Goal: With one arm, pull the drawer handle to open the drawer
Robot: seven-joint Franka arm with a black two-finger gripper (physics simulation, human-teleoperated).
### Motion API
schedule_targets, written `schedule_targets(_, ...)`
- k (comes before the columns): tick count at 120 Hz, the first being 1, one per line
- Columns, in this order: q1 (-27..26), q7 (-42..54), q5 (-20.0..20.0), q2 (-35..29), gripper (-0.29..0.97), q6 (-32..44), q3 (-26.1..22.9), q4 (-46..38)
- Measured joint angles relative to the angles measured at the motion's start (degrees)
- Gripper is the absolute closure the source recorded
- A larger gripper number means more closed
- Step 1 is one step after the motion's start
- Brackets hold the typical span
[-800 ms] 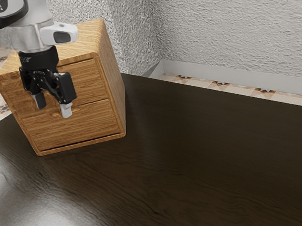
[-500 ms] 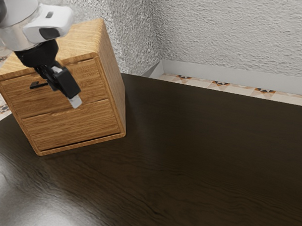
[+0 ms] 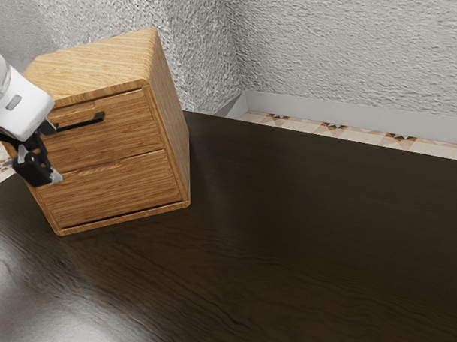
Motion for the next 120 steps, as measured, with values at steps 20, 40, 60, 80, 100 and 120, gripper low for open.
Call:
schedule_targets(20, 1.38, 6.59, 1.22, 5.94, 0.11, 7.06, 0.61, 1.17)
schedule_targets(40, 3.69, 11.52, 0.84, 10.22, 0.21, 12.21, 1.43, 4.25)
schedule_targets(60, 4.93, 15.23, -2.3, 17.42, 0.31, 13.42, 2.04, 10.59)
schedule_targets(80, 7.18, 17.7, -4.48, 20.56, 0.35, 12.74, 2.94, 13.64)
schedule_targets(100, 7.57, 18.92, -6.2, 24.83, 0.36, 11.19, 3.07, 17.71)
schedule_targets(120, 8.96, 19.53, -7.93, 26.08, 0.36, 9.98, 3.11, 18.83)
